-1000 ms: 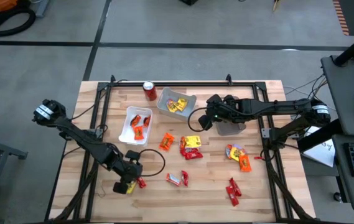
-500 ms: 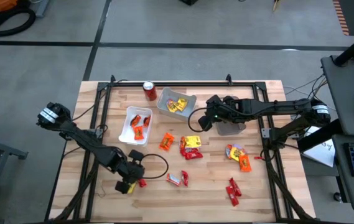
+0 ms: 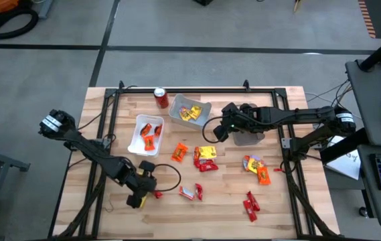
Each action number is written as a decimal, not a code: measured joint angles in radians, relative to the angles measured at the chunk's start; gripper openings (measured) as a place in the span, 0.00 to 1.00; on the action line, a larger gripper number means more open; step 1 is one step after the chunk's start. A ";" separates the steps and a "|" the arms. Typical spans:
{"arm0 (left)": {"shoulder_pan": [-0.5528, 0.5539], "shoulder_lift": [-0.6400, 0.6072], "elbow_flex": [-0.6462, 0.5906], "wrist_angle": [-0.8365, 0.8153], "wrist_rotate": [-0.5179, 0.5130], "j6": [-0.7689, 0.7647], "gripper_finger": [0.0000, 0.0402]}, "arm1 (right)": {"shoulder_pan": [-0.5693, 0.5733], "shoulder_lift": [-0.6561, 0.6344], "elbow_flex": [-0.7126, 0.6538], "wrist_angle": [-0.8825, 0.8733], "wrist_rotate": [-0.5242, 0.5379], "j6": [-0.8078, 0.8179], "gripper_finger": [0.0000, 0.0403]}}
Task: Sort candy
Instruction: Put the red chocolate into the black bin
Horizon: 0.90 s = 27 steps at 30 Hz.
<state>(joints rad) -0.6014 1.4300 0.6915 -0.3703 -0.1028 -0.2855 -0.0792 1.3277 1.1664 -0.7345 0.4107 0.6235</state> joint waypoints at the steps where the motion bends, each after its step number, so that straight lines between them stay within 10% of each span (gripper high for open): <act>1: 0.000 -0.008 0.000 0.001 -0.010 0.002 0.00 | 0.001 0.000 0.000 0.000 0.000 -0.002 0.21; 15: 0.000 -0.190 0.000 0.000 -0.296 0.021 0.00 | 0.085 0.000 -0.045 0.132 -0.043 -0.213 0.20; 27: 0.004 -0.283 0.000 0.039 -0.968 0.136 0.00 | 0.246 0.096 -0.325 1.200 -0.105 -0.726 0.29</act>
<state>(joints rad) -0.5971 1.1470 0.6914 -0.3312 -1.0703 -0.1500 0.1665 1.4238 0.8418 0.4657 0.3060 -0.1024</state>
